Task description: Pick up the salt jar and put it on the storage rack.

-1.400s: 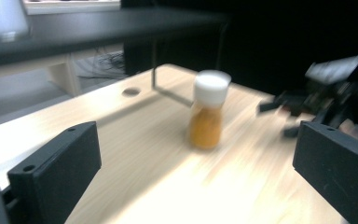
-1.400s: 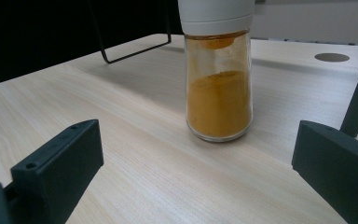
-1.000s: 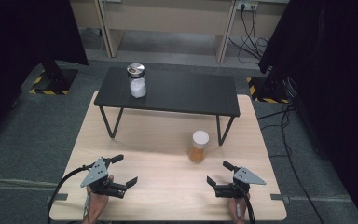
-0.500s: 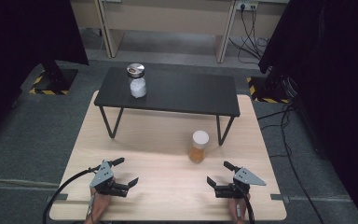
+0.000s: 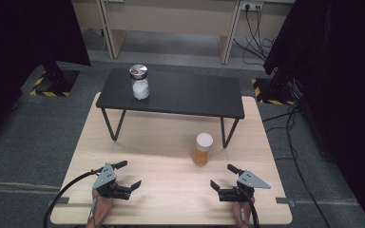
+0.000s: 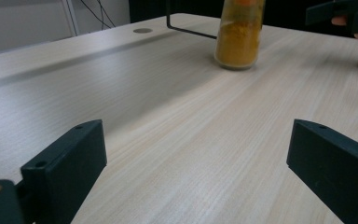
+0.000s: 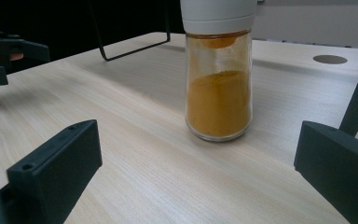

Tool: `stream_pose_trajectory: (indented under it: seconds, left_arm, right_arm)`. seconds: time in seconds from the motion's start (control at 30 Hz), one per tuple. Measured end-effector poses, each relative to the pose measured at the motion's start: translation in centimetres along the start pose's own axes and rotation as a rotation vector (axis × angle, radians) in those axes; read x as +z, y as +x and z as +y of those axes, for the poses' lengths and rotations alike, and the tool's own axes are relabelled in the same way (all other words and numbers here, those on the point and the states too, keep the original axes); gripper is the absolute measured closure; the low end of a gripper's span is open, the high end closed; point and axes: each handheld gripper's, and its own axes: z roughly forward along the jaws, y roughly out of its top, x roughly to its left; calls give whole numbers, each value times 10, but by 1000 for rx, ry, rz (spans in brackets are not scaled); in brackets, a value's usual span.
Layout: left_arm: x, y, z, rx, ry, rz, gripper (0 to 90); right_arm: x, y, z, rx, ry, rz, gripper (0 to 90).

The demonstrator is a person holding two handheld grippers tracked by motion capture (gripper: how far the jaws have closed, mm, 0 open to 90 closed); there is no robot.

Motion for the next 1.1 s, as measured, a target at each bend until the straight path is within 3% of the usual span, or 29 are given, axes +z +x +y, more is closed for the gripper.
stream_pose_trajectory:
  seconds: [0.2,1.1]
  left_arm:
    - [2,-1,4,26,20,-12,49]
    - [2,1,5,16,26,-17,50]
  right_arm:
    - [1,0,1,-7,5,2,6]
    - [0,0,0,-1,2,0,7]
